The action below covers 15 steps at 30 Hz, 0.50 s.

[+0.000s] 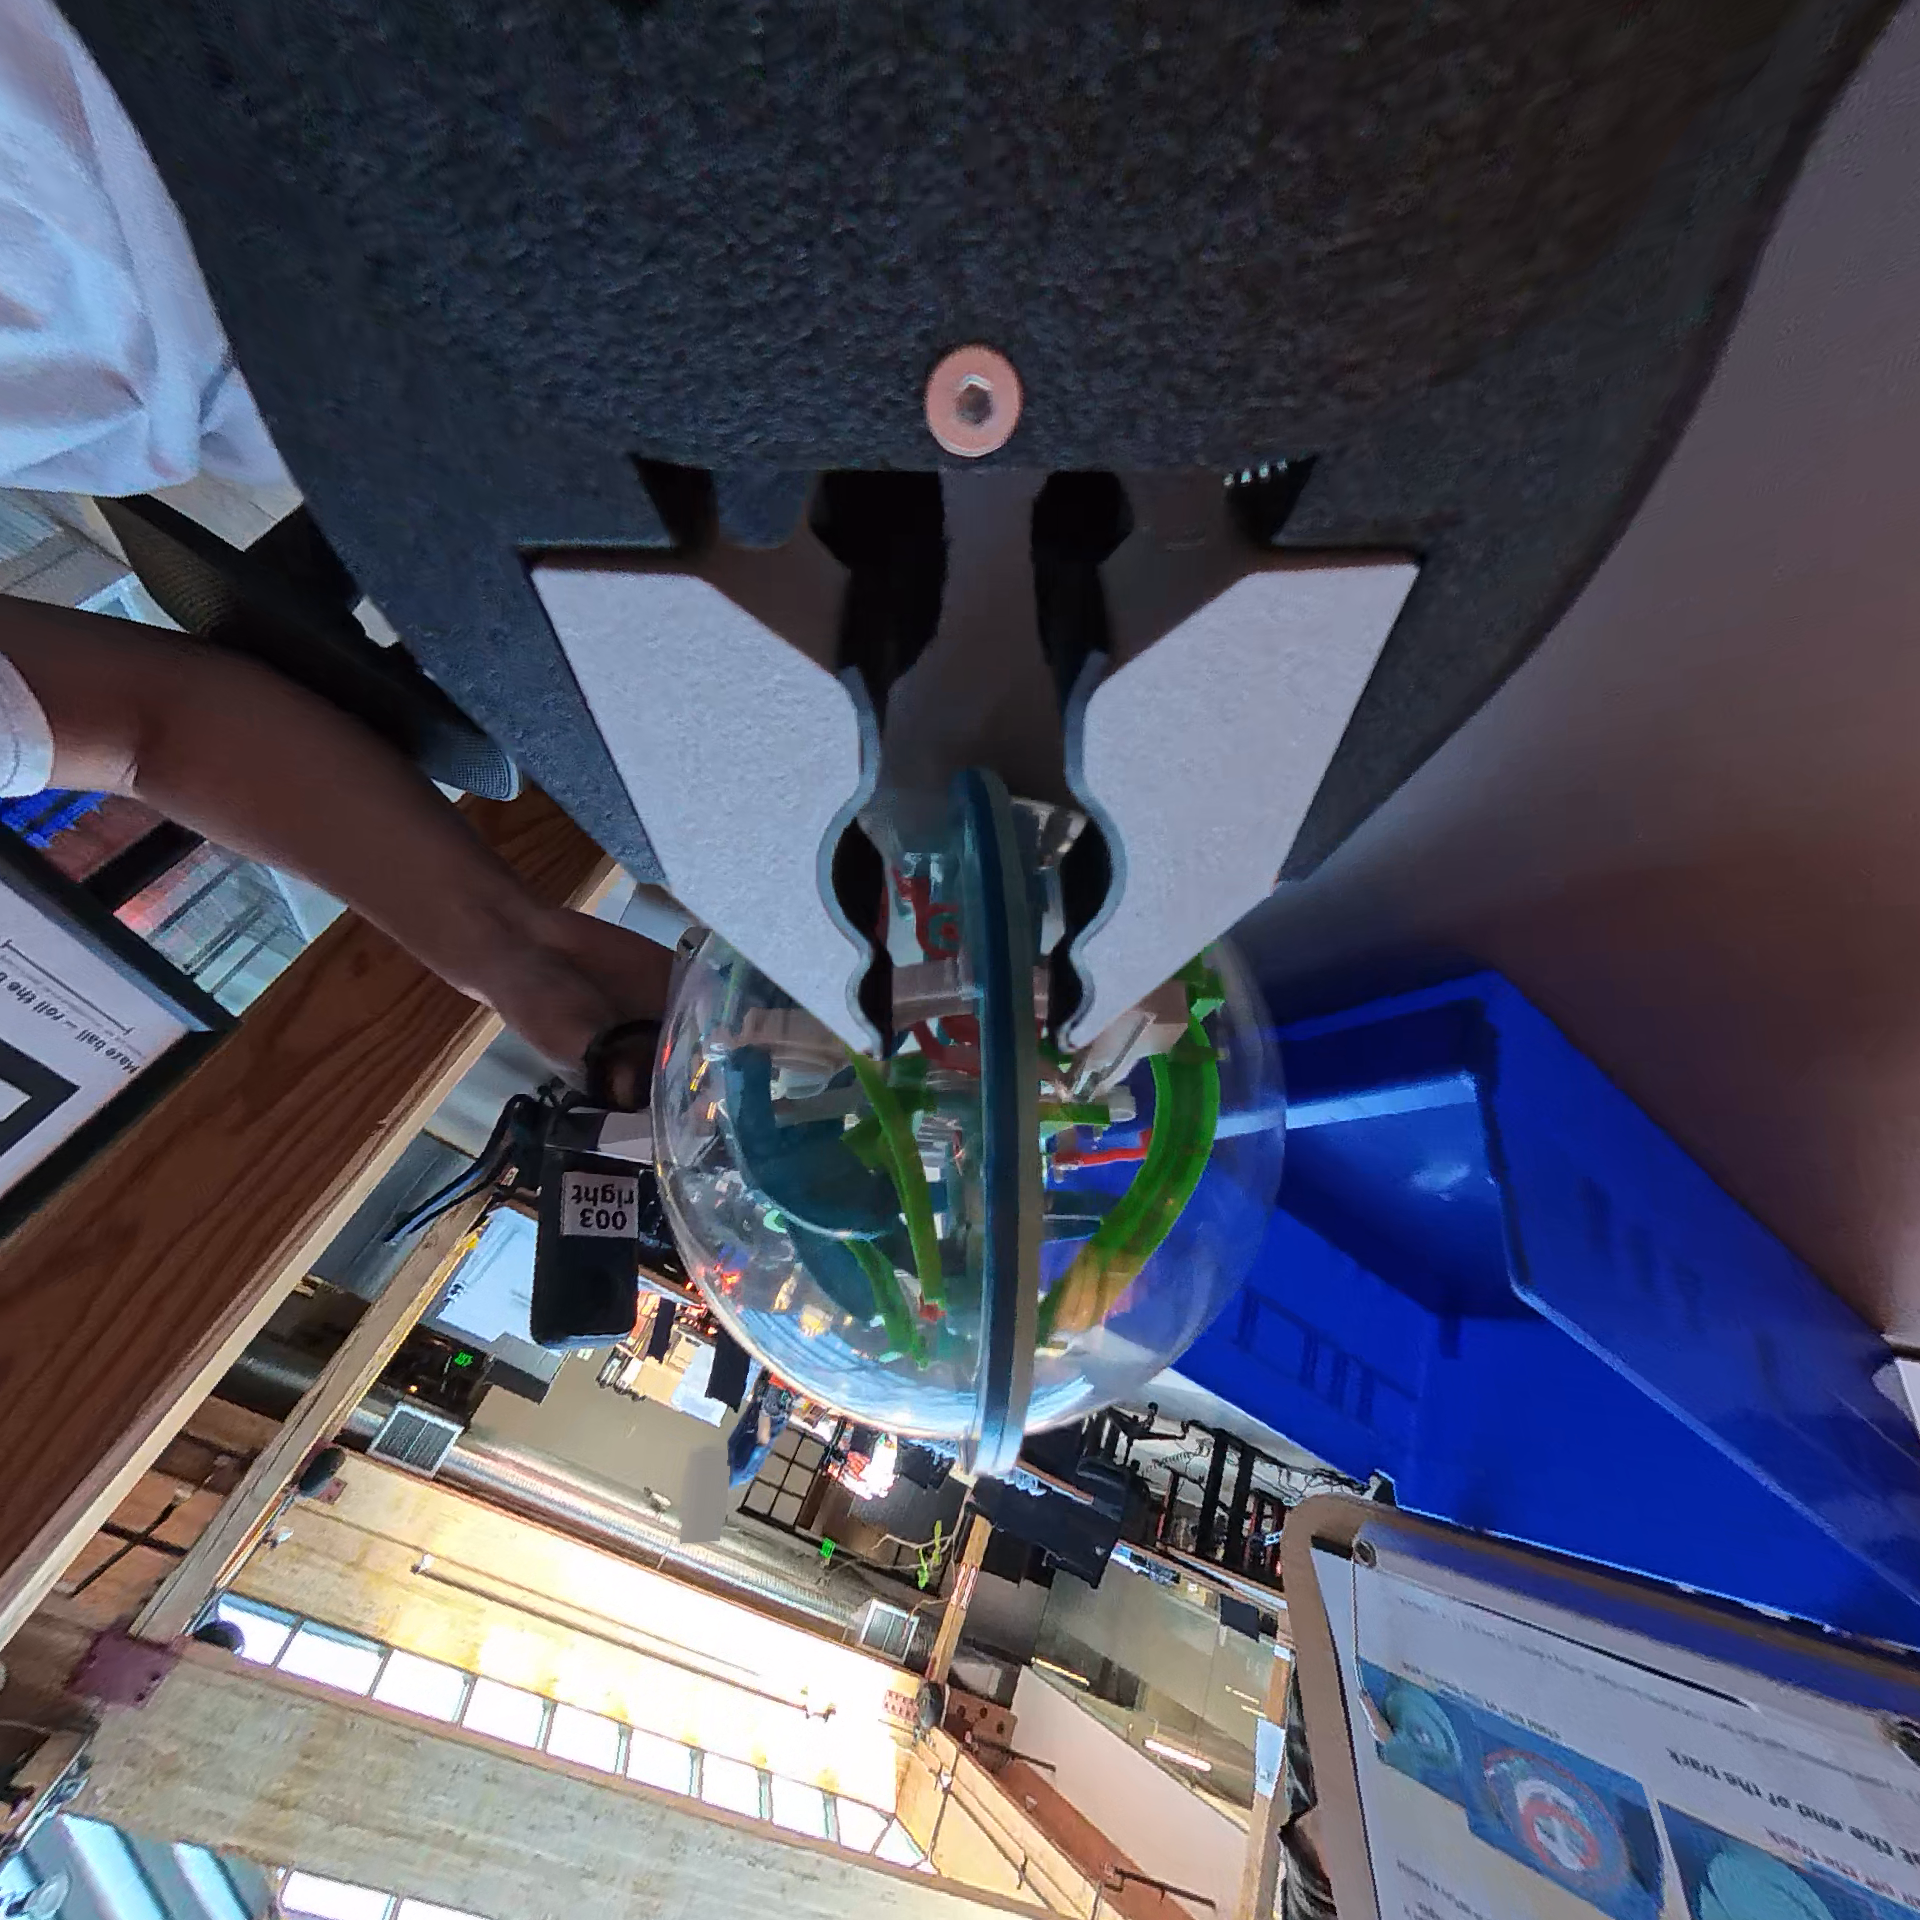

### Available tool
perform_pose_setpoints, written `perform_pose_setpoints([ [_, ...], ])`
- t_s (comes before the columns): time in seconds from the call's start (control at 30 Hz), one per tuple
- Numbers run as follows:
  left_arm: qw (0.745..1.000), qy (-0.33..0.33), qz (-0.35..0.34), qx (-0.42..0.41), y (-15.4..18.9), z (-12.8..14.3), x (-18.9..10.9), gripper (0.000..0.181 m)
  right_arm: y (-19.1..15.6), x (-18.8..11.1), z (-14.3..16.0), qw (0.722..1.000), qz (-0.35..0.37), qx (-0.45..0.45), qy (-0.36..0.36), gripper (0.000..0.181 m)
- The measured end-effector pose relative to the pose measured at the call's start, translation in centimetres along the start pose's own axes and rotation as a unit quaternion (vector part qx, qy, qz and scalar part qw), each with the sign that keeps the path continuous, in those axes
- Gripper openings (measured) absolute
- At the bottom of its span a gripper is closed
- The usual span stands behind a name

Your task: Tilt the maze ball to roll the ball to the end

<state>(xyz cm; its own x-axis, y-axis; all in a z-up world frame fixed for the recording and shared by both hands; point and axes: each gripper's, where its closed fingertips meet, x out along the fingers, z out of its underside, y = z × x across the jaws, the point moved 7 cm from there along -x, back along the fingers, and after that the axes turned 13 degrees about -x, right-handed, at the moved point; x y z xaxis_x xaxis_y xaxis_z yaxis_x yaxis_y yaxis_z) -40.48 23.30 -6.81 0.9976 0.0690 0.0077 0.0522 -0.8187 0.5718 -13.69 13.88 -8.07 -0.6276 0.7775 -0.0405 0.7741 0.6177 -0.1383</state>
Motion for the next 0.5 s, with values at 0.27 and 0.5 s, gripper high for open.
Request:
perform_pose_setpoints([
  [0.27, 0.999, 0.005, -0.024, 0.031, 0.04, -0.19, -0.16, 0.045, -0.05, -0.01, -0.04, 1.000, 0.001, -0.001, -0.003, 0.094],
  [0.5, 0.997, 0.008, -0.041, 0.059, 0.40, -0.23, -0.16, 0.045, -0.27, 0.12, 0.16, 1.000, 0.001, -0.009, -0.012, 0.094],
])
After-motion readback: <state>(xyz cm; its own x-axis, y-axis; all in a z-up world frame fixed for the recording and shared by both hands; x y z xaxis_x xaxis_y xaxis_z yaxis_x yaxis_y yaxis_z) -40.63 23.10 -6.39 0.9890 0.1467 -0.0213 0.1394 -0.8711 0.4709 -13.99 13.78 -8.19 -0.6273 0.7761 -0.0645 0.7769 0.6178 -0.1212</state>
